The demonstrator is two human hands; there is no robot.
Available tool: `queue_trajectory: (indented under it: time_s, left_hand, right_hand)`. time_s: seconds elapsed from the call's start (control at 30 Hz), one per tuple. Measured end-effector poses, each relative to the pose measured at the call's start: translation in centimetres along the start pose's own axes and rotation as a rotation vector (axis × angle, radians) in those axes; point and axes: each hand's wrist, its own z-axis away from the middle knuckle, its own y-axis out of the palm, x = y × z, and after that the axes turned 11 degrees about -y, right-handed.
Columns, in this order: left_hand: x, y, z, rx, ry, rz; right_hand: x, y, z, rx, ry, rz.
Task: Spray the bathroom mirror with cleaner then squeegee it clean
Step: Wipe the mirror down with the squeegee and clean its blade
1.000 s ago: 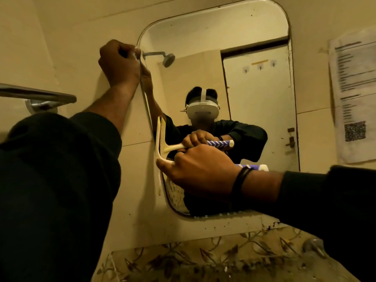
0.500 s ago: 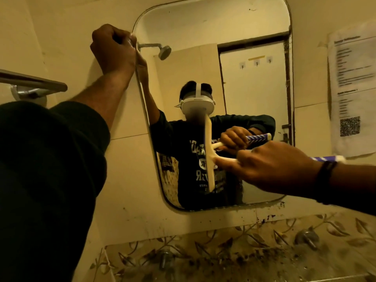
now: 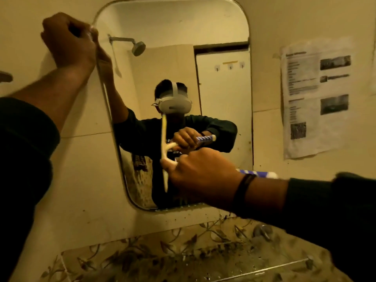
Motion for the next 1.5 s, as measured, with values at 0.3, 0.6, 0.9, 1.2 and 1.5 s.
queue_trajectory:
  time_s: [0.3,0.6,0.9,1.2,1.5]
  left_hand:
    - [-1.2,-1.7,4.1,0.053,-0.307,0.004]
    - [4.2,-4.1,16.0,0.006,-0.448,0.064]
    - [5.3,-3.9,17.0,0.072,-0.433,-0.009]
    - [6.0,-3.8,17.0,0.098,-0.358,-0.067]
    - [5.6,-3.8,17.4,0.117,-0.349,-0.089]
  right_hand:
    - [-3.8,3.7,8.7,0.08,0.101,-0.14]
    - [-1.2,4.5,9.0,-0.174,0.37,-0.506]
    - [-1.3,4.9,6.9,-0.278,0.206,-0.581]
    - [-2.1,8.3,11.7,-0.147,0.344,-0.493]
    - [-3.6,8.4,14.2,-0.416,0.57,-0.64]
